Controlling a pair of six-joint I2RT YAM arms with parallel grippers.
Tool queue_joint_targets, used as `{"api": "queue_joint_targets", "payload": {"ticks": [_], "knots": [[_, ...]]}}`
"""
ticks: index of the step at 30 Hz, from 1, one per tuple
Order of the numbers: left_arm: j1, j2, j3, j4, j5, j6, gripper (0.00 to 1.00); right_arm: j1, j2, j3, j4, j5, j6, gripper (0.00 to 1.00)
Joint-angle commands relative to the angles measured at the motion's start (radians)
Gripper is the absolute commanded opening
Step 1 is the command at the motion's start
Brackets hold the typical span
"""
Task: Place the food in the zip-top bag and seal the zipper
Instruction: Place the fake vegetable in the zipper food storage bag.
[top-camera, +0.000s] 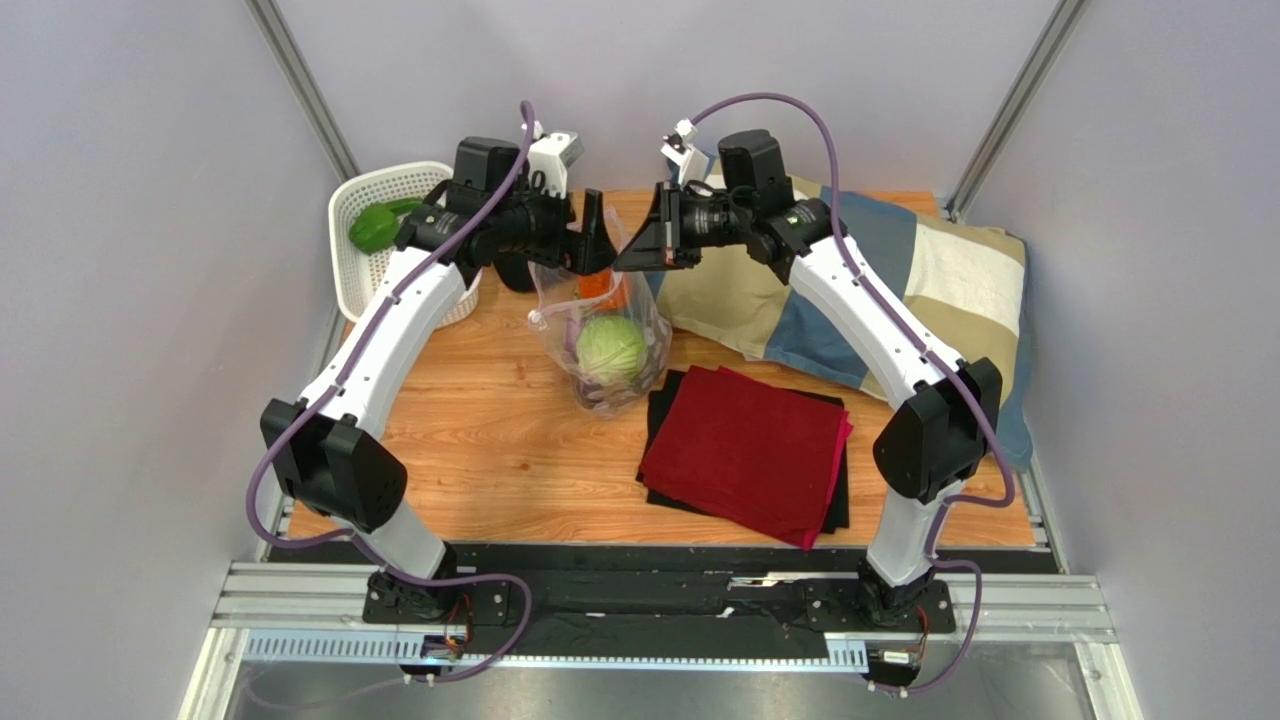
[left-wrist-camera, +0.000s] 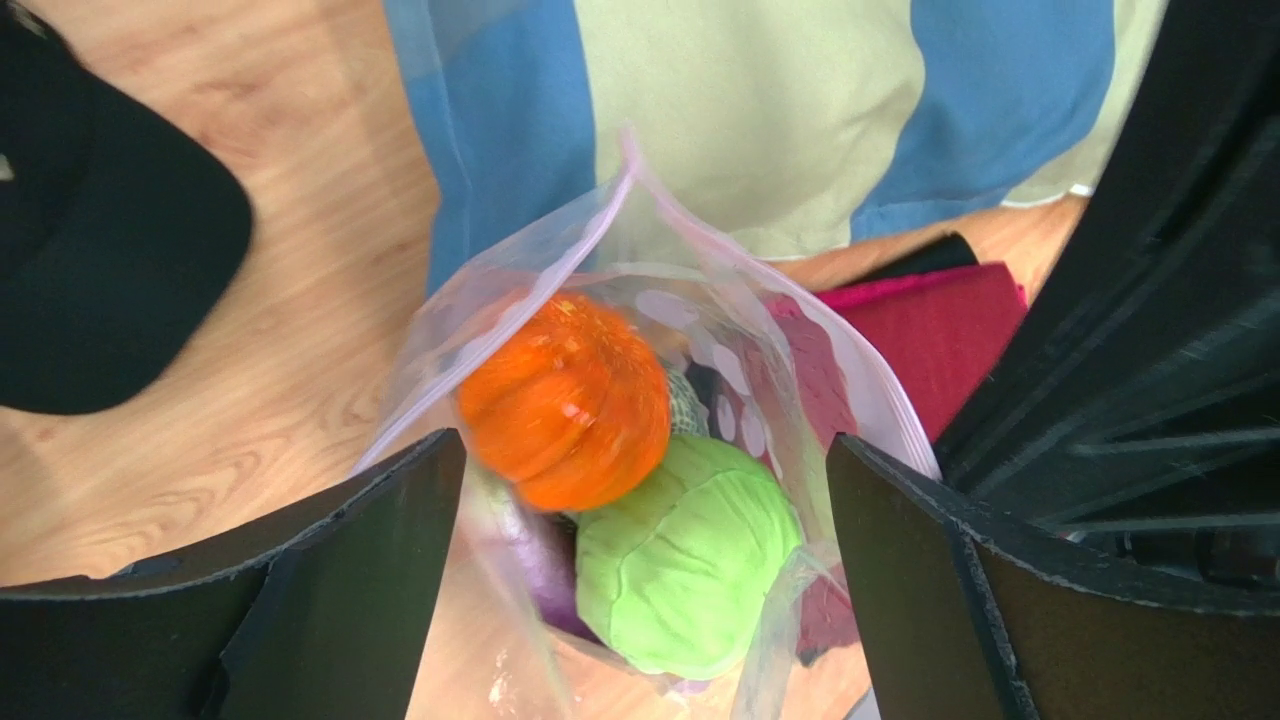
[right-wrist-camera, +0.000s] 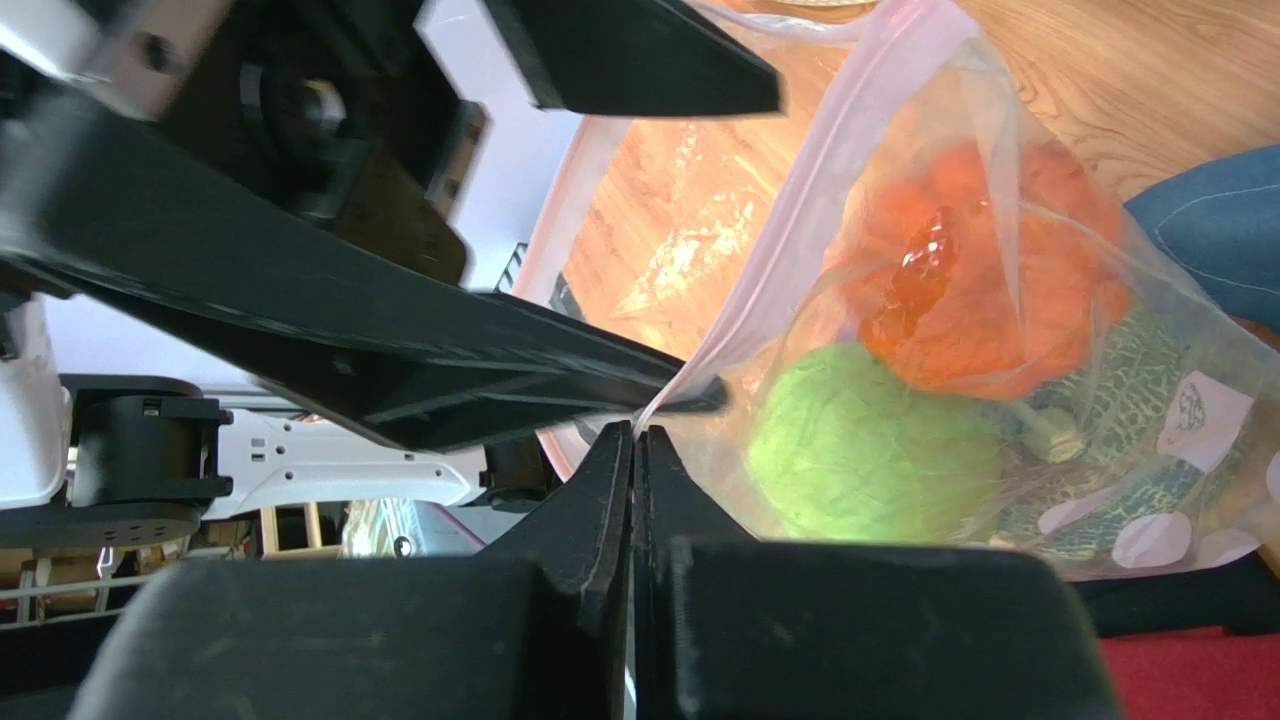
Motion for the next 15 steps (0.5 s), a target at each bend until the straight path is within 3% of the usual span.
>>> {"api": "queue_joint_targets", "payload": {"ticks": [1,5,8,10,15], "knots": [[0.060,-0.037,0.087,-0.022,0.035,-0.001,0.99,-0.025,0.014,0.024,0.052,-0.010,0.020,0.00],[0.187,-0.071,0.113,-0.012,0.194,-0.097,0.99,-0.031,0.017,0.012,0.060,-0.013,0.011,0.00],[0.329,-0.115,0.055,0.109,0.224,-0.172,0.99,-0.035,0.020,0.013,0.059,-0.017,0.003,0.00],[0.396,-0.106,0.040,0.168,0.199,-0.171,0.99,-0.036,0.020,0.015,0.060,-0.020,-0.001,0.00],[0.542,0.053,0.139,0.125,0.000,-0.004,0.97,-0.043,0.006,-0.017,0.072,-0.021,-0.017,0.00]]}}
